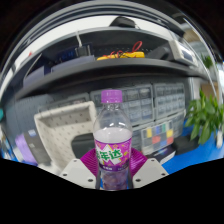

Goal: Pour water

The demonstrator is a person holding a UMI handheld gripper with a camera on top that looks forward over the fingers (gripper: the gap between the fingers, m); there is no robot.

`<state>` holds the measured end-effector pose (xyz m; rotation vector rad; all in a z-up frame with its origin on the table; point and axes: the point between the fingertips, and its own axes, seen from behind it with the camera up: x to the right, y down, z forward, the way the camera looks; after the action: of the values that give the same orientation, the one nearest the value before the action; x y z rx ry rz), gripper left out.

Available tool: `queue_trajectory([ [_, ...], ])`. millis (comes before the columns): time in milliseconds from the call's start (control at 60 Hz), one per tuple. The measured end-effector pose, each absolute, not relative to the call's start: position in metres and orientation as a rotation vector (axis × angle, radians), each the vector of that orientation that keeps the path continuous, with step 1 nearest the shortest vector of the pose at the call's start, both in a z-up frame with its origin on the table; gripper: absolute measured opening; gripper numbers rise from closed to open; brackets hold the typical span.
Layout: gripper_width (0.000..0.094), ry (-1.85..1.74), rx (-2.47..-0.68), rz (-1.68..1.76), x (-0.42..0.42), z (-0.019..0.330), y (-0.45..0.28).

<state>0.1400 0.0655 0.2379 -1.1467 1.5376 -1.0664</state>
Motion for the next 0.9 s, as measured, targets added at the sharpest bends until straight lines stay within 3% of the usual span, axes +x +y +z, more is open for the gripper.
queue_trajectory([
  [217, 0.0369, 1.525, -1.259, -1.135, 0.145, 0.179, 0.007],
  [483, 0.0375, 1.516, -1.403, -1.130, 0.148, 0.100, -0.013],
  [717, 0.0396, 1.461, -1.312, -1.168, 0.142, 0.108, -0.013],
  [900, 0.0509, 1.498, -1.243, -1.136, 0.132, 0.109, -0.018],
])
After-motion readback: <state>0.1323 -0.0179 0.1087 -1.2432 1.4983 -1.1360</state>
